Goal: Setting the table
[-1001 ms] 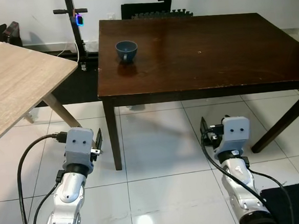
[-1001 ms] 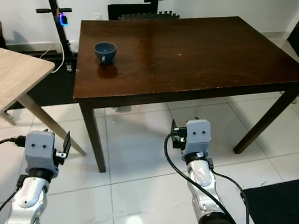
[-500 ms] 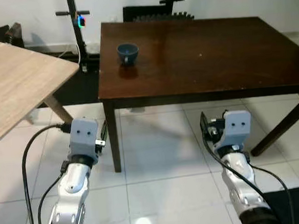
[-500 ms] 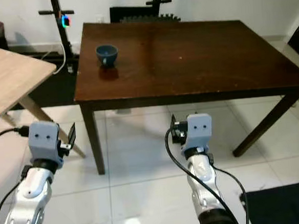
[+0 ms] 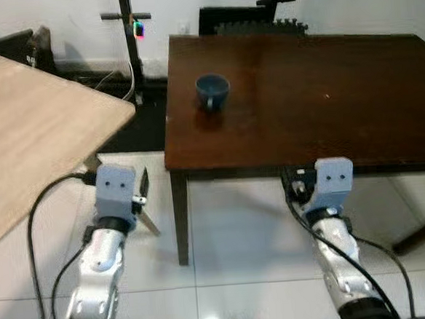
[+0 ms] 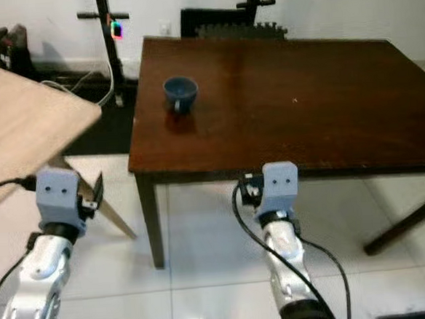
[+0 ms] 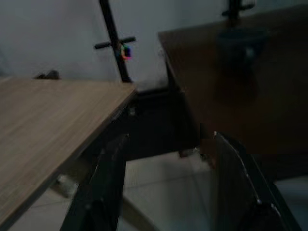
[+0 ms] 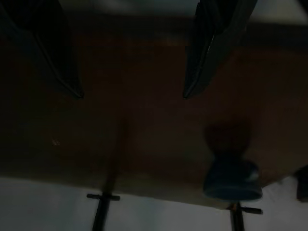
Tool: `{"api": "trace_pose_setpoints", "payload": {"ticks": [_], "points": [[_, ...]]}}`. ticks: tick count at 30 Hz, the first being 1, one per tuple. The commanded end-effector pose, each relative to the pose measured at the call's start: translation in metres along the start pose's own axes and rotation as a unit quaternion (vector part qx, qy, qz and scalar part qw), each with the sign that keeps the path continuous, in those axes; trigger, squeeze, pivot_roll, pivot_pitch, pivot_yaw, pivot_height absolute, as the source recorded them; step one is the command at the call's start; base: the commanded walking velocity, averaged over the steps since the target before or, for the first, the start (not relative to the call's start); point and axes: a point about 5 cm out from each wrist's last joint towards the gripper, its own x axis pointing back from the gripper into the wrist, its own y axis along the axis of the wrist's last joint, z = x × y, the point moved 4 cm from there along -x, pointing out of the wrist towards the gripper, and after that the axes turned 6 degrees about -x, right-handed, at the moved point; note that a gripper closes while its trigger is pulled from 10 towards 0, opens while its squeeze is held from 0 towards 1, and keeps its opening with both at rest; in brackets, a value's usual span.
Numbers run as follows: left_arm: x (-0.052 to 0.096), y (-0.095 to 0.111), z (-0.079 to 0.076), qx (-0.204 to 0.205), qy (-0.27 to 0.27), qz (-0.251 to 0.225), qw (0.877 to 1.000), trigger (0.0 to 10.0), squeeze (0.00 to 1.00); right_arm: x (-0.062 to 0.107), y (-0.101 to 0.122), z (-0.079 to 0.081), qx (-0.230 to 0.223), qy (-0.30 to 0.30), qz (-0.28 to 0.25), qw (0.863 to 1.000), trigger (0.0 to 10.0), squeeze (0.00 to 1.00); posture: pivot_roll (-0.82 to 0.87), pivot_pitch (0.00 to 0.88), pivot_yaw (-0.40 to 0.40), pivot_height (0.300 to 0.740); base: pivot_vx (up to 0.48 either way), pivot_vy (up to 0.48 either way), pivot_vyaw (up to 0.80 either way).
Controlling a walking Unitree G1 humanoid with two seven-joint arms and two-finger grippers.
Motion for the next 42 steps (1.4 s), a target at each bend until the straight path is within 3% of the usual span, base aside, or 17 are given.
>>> {"api": "trace_pose_setpoints", "payload": {"ticks": [1, 23, 25, 26, 27, 30, 39, 42], "points": [[0.005, -0.008, 0.000, -0.001, -0.003, 0.016, 1.000, 10.0, 0.00, 0.003, -0.004, 0.001, -0.003, -0.001, 0.007, 1.000, 10.0, 0.00, 0.02, 0.069, 0.014, 0.740, 0.401, 0.000, 0.00], [0.009, -0.003, -0.018, -0.014, -0.047, 0.008, 0.999, 10.0, 0.00, 0.006, -0.005, 0.000, -0.001, -0.004, 0.012, 1.000, 10.0, 0.00, 0.02, 0.077, 0.017, 0.740, 0.355, 0.000, 0.00], [0.010, -0.002, -0.026, -0.013, -0.077, 0.008, 0.997, 10.0, 0.00, 0.006, -0.005, 0.000, -0.001, -0.004, 0.012, 1.000, 10.0, 0.00, 0.02, 0.078, 0.016, 0.740, 0.141, 0.000, 0.00], [0.014, 0.001, -0.039, 0.007, -0.128, 0.012, 0.992, 10.0, 0.00, 0.006, -0.005, 0.000, -0.001, -0.003, 0.012, 1.000, 10.0, 0.00, 0.02, 0.079, 0.016, 0.740, 0.000, 0.000, 0.00], [0.015, 0.001, -0.042, 0.013, -0.139, 0.012, 0.990, 10.0, 0.00, 0.006, -0.005, 0.000, -0.001, -0.003, 0.011, 1.000, 10.0, 0.00, 0.02, 0.079, 0.016, 0.740, 0.000, 0.000, 0.00], [0.011, 0.008, -0.044, 0.027, -0.141, 0.006, 0.990, 10.0, 0.00, 0.005, -0.004, 0.001, -0.001, -0.003, 0.010, 1.000, 10.0, 0.00, 0.02, 0.080, 0.015, 0.740, 0.000, 0.000, 0.00], [0.004, 0.009, -0.051, 0.008, -0.137, 0.004, 0.991, 10.0, 0.00, 0.001, 0.009, 0.009, -0.007, 0.008, -0.007, 1.000, 10.0, 0.00, 0.02, 0.083, 0.015, 0.740, 0.000, 0.000, 0.00], [0.002, 0.010, -0.047, 0.011, -0.126, 0.008, 0.992, 10.0, 0.00, 0.001, 0.012, 0.020, -0.017, 0.039, -0.005, 0.999, 10.0, 0.00, 0.01, 0.086, 0.016, 0.740, 0.000, 0.000, 0.00]]}}
